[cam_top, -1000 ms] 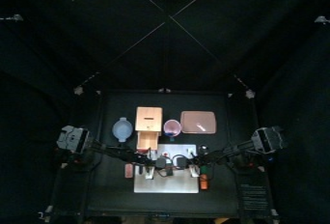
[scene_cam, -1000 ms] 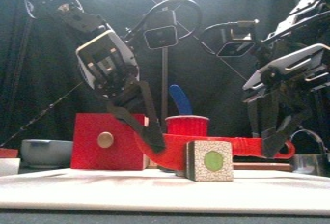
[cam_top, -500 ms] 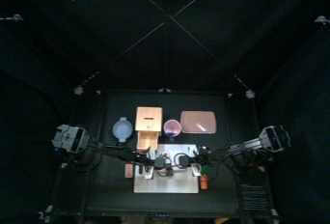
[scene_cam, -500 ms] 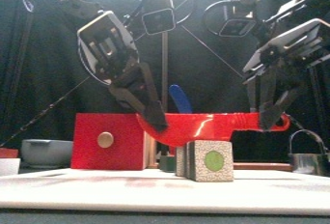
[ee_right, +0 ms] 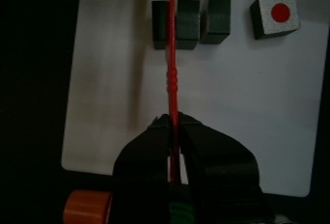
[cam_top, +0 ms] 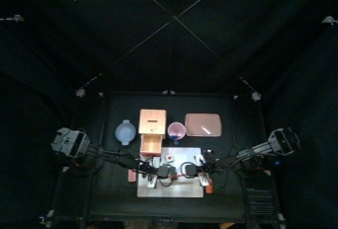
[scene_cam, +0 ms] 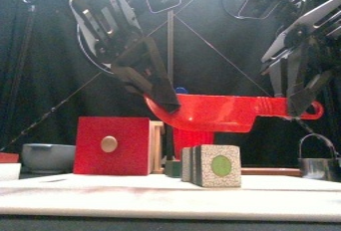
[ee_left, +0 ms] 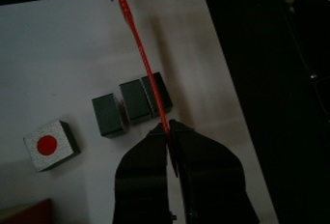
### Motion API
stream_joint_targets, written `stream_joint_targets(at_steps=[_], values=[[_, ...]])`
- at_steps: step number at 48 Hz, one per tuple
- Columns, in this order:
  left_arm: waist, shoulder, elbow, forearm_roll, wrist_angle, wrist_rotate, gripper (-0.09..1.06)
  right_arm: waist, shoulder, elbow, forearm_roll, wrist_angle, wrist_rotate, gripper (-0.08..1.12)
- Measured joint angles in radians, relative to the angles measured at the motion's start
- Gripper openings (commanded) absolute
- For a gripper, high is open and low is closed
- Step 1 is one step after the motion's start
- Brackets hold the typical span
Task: Place sushi on board then cut the sushi with the knife then place the pieces on the plate
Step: Cut the sushi into 4 pieces
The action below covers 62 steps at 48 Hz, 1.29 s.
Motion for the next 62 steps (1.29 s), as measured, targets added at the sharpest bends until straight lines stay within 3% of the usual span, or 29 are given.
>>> stream_joint_targets(at_steps=[35, 62], values=[[0.000, 0.041, 0.000, 0.000, -0.018, 0.000, 0.31, 0.000, 0.040, 0.000, -0.023, -0.006, -0.002, 0.42], [0.005, 0.026, 0.003, 0.002, -0.017, 0.000, 0.30, -0.020, 0.041, -0.005, -0.052, -0.005, -0.006, 0.42]])
